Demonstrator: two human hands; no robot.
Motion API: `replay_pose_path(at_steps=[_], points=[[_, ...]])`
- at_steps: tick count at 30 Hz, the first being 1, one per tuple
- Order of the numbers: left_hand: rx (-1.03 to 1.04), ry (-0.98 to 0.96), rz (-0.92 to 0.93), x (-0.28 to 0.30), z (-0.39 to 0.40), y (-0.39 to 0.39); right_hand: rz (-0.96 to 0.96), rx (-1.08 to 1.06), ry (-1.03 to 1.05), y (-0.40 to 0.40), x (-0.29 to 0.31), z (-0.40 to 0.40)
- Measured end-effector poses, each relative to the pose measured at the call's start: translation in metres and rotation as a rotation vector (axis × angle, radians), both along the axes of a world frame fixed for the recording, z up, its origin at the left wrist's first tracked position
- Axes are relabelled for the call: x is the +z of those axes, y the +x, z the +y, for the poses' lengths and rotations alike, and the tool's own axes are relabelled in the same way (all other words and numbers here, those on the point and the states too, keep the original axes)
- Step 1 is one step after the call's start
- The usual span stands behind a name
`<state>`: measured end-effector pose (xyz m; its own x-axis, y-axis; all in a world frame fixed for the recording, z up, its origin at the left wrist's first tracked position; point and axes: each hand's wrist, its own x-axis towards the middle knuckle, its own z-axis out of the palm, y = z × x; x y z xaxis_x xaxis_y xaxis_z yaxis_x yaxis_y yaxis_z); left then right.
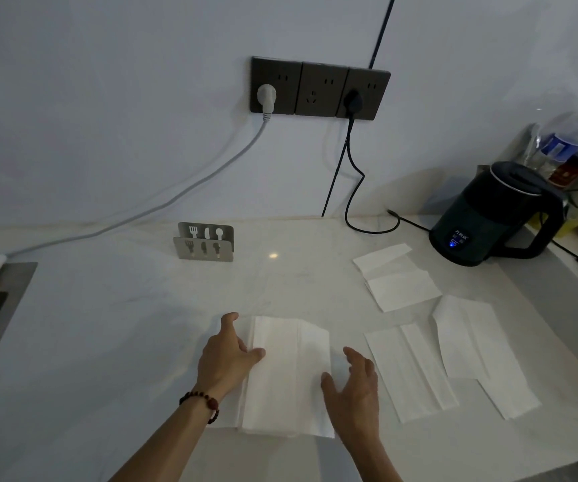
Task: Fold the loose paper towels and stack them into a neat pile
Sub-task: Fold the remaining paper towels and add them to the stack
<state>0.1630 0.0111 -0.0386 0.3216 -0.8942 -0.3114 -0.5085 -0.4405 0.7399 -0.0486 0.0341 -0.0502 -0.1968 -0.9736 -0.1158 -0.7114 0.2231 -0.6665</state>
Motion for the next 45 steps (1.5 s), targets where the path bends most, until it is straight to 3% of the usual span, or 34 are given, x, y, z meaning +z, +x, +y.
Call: replay_pose_path(at_steps=[3,5,8,11,13,22,29,33,35,37,41,45], points=[[0.032,-0.006,-0.104,-0.001,0.005,0.006,0.167,0.277,-0.237,0.012,-0.002,-0.002],[0.043,0.019,-0.243,-0.003,0.012,0.015,0.245,0.461,-0.280,0.023,0.001,-0.004],[-0.001,0.108,-0.452,-0.009,0.025,0.028,0.371,0.686,-0.197,0.036,0.001,-0.010],[-0.023,0.181,-0.535,-0.013,0.031,0.033,0.457,0.829,-0.036,0.045,-0.003,-0.014],[-0.006,0.190,-0.510,-0.015,0.031,0.035,0.464,0.863,0.072,0.045,-0.002,-0.014],[-0.039,0.117,-0.413,-0.017,0.033,0.034,0.485,0.859,0.113,0.044,-0.002,-0.015],[0.075,-0.040,0.116,0.023,0.034,0.034,0.461,0.847,0.108,0.045,-0.002,-0.015],[0.018,-0.013,0.603,0.055,0.034,0.023,0.449,0.859,0.097,0.045,-0.004,-0.015],[-0.006,-0.005,0.676,0.057,0.034,0.018,0.432,0.875,0.051,0.044,-0.008,-0.017],[-0.043,-0.035,0.511,0.047,0.033,0.015,0.392,0.876,-0.026,0.041,-0.007,-0.018],[-0.351,-0.118,-0.115,0.017,0.036,0.016,0.284,0.626,-0.219,0.028,-0.008,-0.013],[-0.694,-0.094,-0.395,0.010,0.030,0.010,0.192,0.445,-0.252,0.019,-0.016,-0.006]])
